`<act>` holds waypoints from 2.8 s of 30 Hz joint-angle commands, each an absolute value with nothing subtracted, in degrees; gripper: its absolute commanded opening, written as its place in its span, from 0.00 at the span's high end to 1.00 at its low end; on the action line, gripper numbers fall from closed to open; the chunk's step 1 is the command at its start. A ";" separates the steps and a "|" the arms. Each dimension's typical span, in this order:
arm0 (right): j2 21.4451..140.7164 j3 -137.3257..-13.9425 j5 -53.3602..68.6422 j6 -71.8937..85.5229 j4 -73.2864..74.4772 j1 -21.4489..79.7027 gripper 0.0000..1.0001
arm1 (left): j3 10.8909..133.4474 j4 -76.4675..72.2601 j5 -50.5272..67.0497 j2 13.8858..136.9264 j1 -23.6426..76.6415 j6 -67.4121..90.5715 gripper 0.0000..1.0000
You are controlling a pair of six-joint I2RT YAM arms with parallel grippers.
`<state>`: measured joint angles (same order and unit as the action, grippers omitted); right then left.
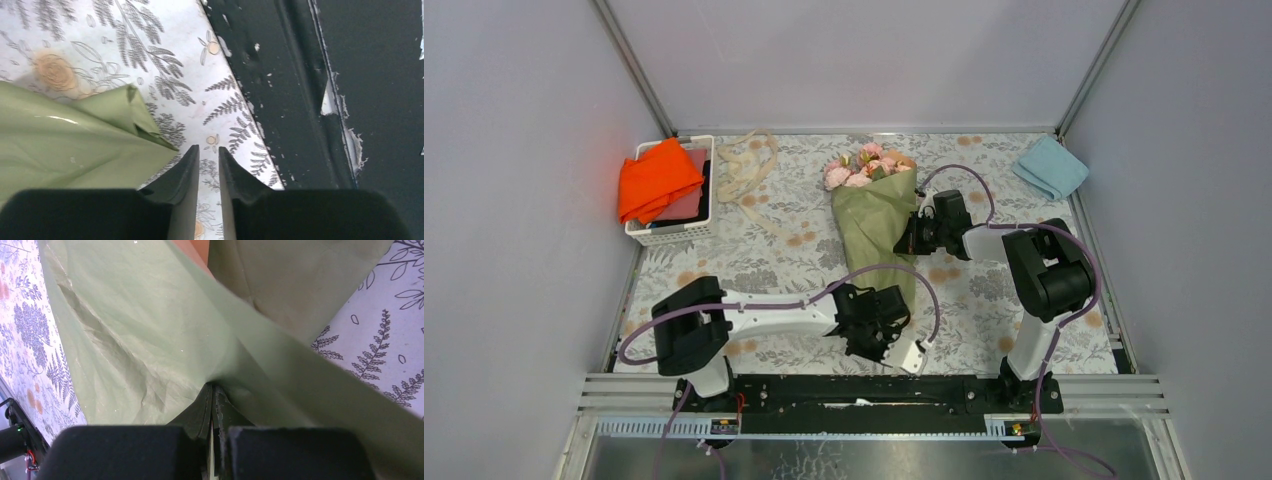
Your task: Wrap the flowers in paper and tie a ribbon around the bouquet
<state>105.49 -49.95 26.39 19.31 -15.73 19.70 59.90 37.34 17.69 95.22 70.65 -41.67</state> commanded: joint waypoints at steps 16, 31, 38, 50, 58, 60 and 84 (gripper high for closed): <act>103.46 -52.00 23.28 17.78 -12.44 19.25 0.99 | 64.10 21.75 10.99 109.10 65.84 -36.67 1.00; 94.28 -53.49 19.71 16.87 5.74 13.75 0.10 | 60.10 23.01 13.95 108.48 65.74 -39.43 1.00; 106.90 -57.32 30.74 18.60 -4.69 12.39 0.06 | 60.43 23.78 14.00 109.39 65.51 -39.31 1.00; 113.37 -54.87 41.85 27.87 -21.47 11.50 0.97 | 60.38 24.68 13.57 108.40 63.23 -40.35 1.00; 110.03 -52.71 39.42 29.01 -21.99 10.99 1.00 | 77.34 37.97 24.86 100.55 48.45 -31.00 0.33; 109.59 -52.44 38.76 29.10 -21.70 10.98 1.00 | 80.49 38.45 25.33 99.58 40.34 -28.22 0.27; 107.55 -52.91 35.34 23.51 -14.88 10.99 1.00 | 105.40 32.98 -8.09 130.94 2.83 -30.96 0.50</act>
<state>110.08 -52.71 36.53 25.52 -16.53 11.11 103.70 32.60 -3.29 129.32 3.73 -29.87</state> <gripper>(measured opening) 0.012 0.499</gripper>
